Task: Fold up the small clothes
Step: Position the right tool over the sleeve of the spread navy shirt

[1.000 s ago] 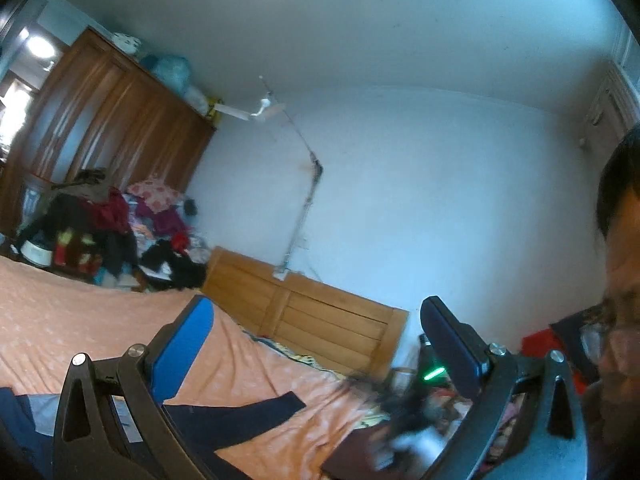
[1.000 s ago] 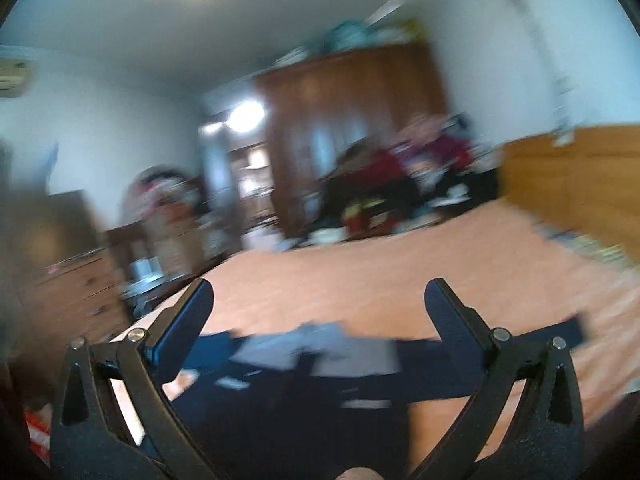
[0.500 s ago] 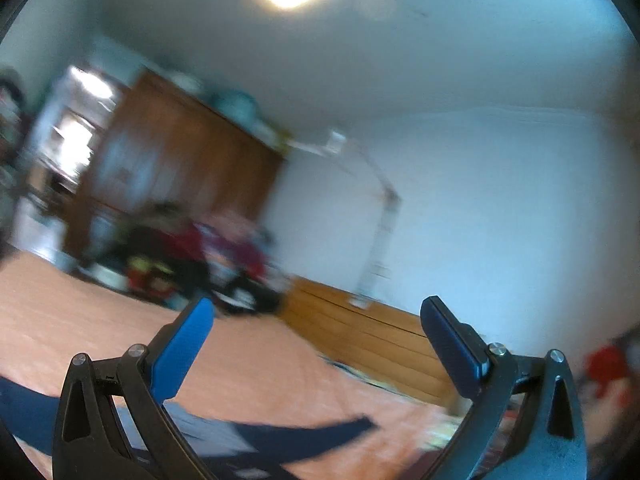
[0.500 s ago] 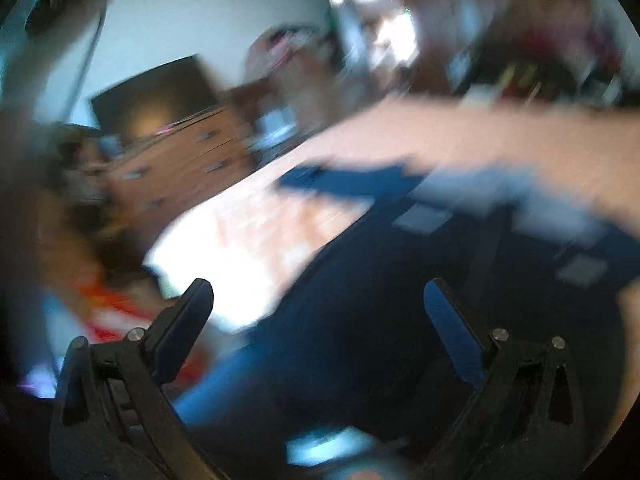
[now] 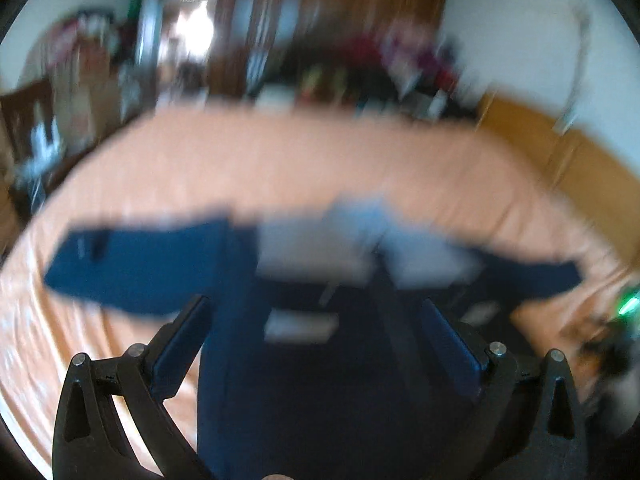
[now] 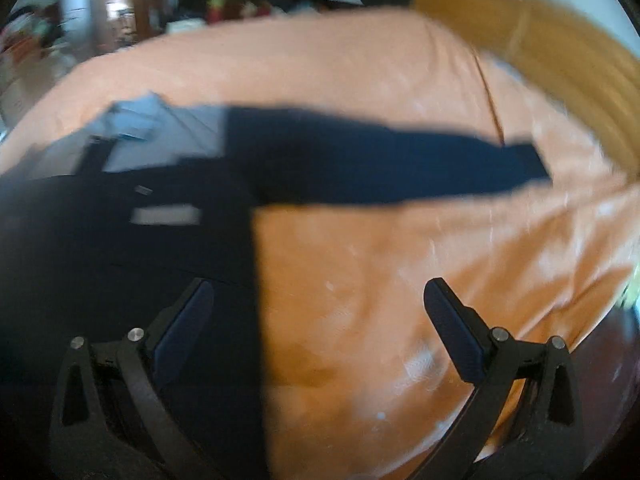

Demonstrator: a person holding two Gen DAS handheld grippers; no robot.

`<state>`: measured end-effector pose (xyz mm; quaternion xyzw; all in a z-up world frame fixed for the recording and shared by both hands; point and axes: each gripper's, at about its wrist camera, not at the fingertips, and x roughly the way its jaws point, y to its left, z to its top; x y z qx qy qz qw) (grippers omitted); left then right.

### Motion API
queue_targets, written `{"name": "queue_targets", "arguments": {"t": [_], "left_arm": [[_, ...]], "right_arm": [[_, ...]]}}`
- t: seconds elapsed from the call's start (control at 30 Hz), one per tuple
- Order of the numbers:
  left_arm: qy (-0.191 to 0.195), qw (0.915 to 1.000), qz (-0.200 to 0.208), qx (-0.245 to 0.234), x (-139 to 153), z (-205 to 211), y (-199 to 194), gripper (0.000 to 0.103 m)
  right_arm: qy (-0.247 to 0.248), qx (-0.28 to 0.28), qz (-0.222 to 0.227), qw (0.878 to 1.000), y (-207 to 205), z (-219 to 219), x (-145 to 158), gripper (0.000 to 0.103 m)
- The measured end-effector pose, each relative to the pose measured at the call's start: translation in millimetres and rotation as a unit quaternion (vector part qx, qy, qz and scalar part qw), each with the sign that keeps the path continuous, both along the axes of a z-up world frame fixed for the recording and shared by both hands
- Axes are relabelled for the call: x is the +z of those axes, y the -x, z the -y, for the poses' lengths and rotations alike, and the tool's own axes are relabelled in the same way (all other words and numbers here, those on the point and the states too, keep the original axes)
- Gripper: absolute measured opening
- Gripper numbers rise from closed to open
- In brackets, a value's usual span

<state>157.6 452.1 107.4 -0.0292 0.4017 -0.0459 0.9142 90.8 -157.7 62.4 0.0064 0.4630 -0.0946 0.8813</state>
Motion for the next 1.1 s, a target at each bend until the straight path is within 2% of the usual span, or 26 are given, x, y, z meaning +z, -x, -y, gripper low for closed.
{"name": "queue_targets", "arguments": {"t": [0.07,0.13,0.2,0.33,0.53,1.1], "left_arm": [[-0.022,0.998,-0.058,0.014,-52.0,0.0,-13.9,0.103],[-0.025,0.9942,-0.103,0.022,-91.2,6.0,-15.1,0.103],[-0.031,0.9927,-0.115,0.02,-112.4,9.3,-13.6,0.103],[-0.028,0.9914,-0.126,0.017,-117.1,13.1,-12.2,0.103],[-0.035,0.9908,-0.13,0.018,-106.6,14.0,-13.4,0.103],[-0.042,0.9912,-0.124,0.021,-109.6,18.4,-21.7,0.103]], "right_arm": [[-0.019,-0.008,-0.028,0.999,-0.2,2.1,-22.3,0.103],[-0.026,-0.005,-0.063,0.998,-2.5,1.0,-49.5,0.103],[-0.036,-0.004,-0.064,0.997,6.2,-0.7,-58.6,0.103],[-0.046,-0.018,-0.04,0.998,5.0,0.6,-58.0,0.103],[-0.056,-0.019,-0.009,0.998,7.5,3.0,-57.2,0.103],[-0.062,-0.01,-0.023,0.998,10.3,0.4,-56.3,0.103]]}}
